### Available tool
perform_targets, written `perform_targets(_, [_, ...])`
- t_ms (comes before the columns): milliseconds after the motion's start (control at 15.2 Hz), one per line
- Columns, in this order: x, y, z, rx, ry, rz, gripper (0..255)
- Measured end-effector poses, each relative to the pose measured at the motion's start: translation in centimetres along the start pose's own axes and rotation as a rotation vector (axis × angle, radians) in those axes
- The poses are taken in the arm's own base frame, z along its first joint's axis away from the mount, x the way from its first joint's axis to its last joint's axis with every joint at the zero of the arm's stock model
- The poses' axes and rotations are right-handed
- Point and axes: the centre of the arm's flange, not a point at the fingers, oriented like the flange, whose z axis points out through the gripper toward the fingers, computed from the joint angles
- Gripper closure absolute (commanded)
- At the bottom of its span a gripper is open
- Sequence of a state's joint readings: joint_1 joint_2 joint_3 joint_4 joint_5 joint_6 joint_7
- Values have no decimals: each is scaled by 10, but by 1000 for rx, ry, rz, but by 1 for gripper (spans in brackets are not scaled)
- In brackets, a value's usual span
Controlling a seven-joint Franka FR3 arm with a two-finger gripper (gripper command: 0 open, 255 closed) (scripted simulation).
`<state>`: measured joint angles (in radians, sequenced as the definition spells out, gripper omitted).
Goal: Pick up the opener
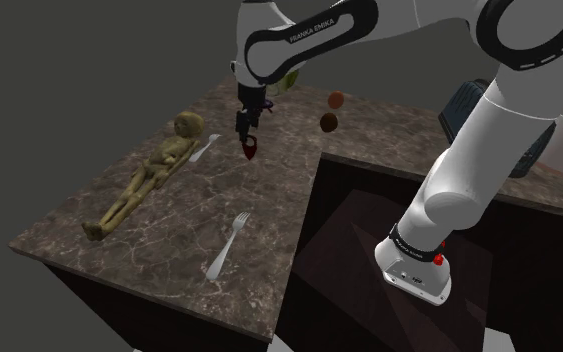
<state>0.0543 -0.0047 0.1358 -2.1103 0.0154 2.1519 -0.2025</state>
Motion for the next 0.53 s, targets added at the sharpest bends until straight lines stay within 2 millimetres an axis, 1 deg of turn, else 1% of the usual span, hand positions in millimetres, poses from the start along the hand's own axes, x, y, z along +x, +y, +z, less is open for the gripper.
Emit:
perform_targets(396, [1, 0, 31, 1, 0, -2, 0])
perform_targets(462, [1, 0, 33, 0, 0, -2, 255])
perform_targets(528, [1, 0, 34, 0, 0, -2, 255])
